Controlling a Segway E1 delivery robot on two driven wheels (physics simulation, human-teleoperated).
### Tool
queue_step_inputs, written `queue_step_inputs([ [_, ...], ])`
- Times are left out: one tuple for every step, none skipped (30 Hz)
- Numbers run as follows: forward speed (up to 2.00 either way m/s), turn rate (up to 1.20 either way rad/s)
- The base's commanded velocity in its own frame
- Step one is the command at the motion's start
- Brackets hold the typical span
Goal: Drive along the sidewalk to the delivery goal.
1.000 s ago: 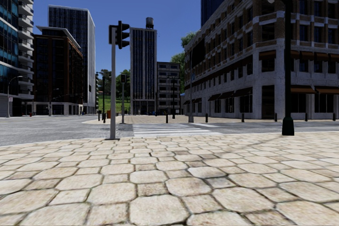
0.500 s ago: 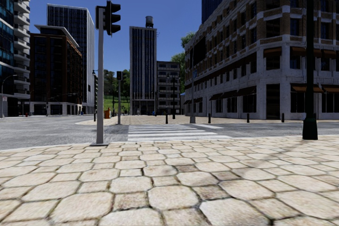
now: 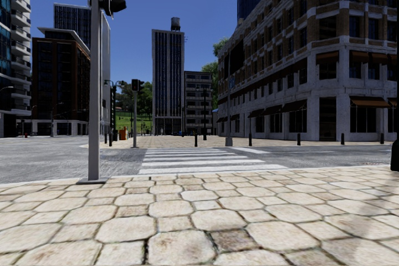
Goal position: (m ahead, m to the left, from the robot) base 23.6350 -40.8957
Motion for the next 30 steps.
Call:
queue_step_inputs([
  [2.00,0.00],
  [2.00,0.00],
  [2.00,0.00],
  [2.00,0.00],
  [2.00,0.00],
  [2.00,0.00],
  [2.00,0.00],
  [2.00,0.00],
  [2.00,0.00],
  [2.00,0.00],
  [2.00,0.00],
  [2.00,0.00],
  [2.00,0.00],
  [2.00,0.00],
  [2.00,0.00],
  [2.00,0.00],
  [2.00,0.00],
  [2.00,0.00],
  [2.00,0.00],
  [2.00,0.00],
  [2.00,0.00],
  [2.00,0.00],
  [2.00,0.00],
  [2.00,0.00],
  [2.00,0.00],
  [2.00,0.00],
  [2.00,0.00],
  [2.00,0.00],
  [2.00,0.00],
  [2.00,0.00],
])
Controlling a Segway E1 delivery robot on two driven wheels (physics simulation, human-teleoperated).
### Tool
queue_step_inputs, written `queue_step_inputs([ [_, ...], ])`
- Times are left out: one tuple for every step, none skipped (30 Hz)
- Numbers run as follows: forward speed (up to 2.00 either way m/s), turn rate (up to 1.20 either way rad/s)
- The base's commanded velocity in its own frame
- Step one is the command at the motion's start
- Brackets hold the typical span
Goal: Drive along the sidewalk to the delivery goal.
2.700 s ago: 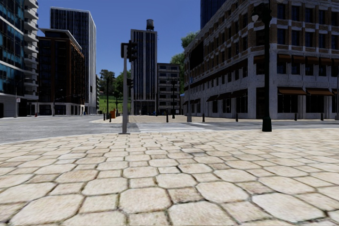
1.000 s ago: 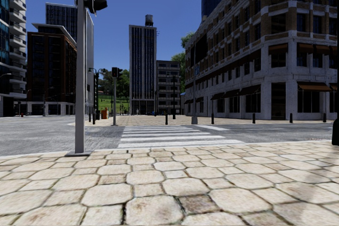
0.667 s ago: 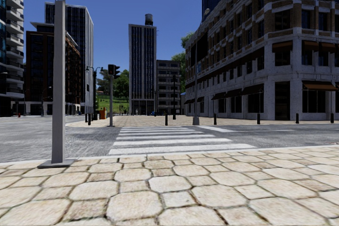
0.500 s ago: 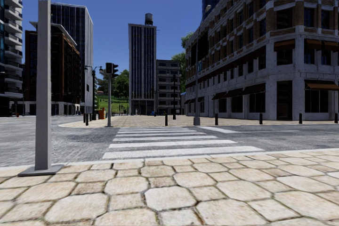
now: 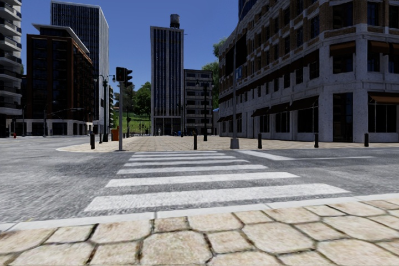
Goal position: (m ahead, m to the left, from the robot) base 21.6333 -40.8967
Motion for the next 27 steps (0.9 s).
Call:
queue_step_inputs([
  [2.00,0.00],
  [2.00,0.00],
  [2.00,0.00],
  [2.00,0.00],
  [2.00,0.00],
  [2.00,0.00],
  [2.00,0.00],
  [2.00,0.00],
  [2.00,0.00],
  [2.00,0.00],
  [2.00,0.00],
  [2.00,0.00],
  [2.00,0.05],
  [2.00,0.13],
  [2.00,0.21],
  [2.00,0.28],
  [2.00,0.30],
  [2.00,0.31],
  [2.00,0.31],
  [2.00,0.31],
  [2.00,0.31],
  [2.00,0.31],
  [2.00,0.31],
  [2.00,0.31],
  [2.00,0.31],
  [2.00,0.31],
  [2.00,0.31],
])
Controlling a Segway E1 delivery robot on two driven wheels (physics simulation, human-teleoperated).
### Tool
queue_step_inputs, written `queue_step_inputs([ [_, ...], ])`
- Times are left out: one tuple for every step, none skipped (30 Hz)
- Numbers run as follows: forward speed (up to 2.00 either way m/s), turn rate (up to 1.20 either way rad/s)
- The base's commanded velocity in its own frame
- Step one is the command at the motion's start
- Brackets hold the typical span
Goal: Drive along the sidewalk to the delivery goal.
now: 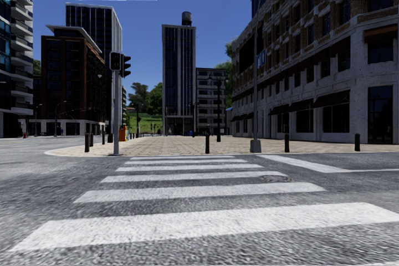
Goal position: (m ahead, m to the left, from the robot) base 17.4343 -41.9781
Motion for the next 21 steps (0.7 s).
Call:
queue_step_inputs([
  [2.00,0.31],
  [2.00,0.30],
  [2.00,0.22],
  [2.00,0.10],
  [2.00,0.10],
  [2.00,0.06],
  [2.00,0.04],
  [2.00,0.04],
  [2.00,0.03],
  [2.00,0.03],
  [2.00,0.03],
  [2.00,0.03],
  [2.00,0.03],
  [2.00,0.03],
  [2.00,0.03],
  [2.00,0.03],
  [2.00,0.09],
  [2.00,0.30],
  [2.00,0.46],
  [2.00,0.60],
  [2.00,0.66],
])
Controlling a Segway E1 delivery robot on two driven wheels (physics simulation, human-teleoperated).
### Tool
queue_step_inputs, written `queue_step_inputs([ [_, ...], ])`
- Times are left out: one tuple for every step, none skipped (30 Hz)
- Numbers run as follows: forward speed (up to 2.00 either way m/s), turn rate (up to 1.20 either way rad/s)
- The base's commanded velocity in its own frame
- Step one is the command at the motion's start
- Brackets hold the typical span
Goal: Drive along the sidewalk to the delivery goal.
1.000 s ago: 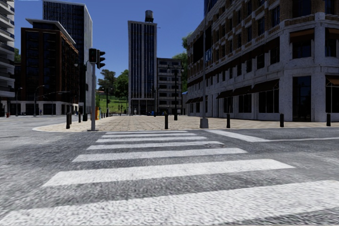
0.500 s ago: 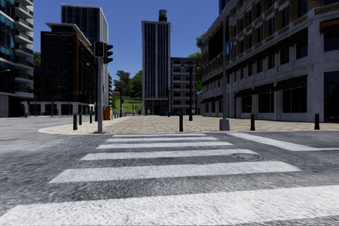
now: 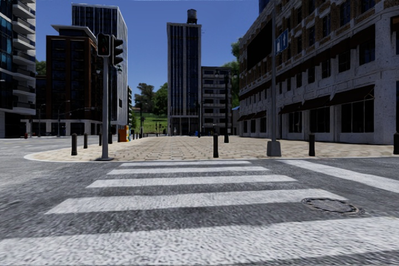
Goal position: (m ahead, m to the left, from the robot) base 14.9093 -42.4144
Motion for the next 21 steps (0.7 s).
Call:
queue_step_inputs([
  [2.00,0.66],
  [2.00,0.67],
  [2.00,0.68],
  [2.00,0.68],
  [2.00,0.68],
  [2.00,0.53],
  [2.00,0.28],
  [2.00,0.08],
  [2.00,0.08],
  [2.00,0.02],
  [2.00,0.00],
  [2.00,0.00],
  [2.00,0.00],
  [2.00,0.00],
  [2.00,0.00],
  [2.00,0.00],
  [2.00,0.00],
  [2.00,0.00],
  [2.00,0.00],
  [2.00,0.00],
  [2.00,0.00],
])
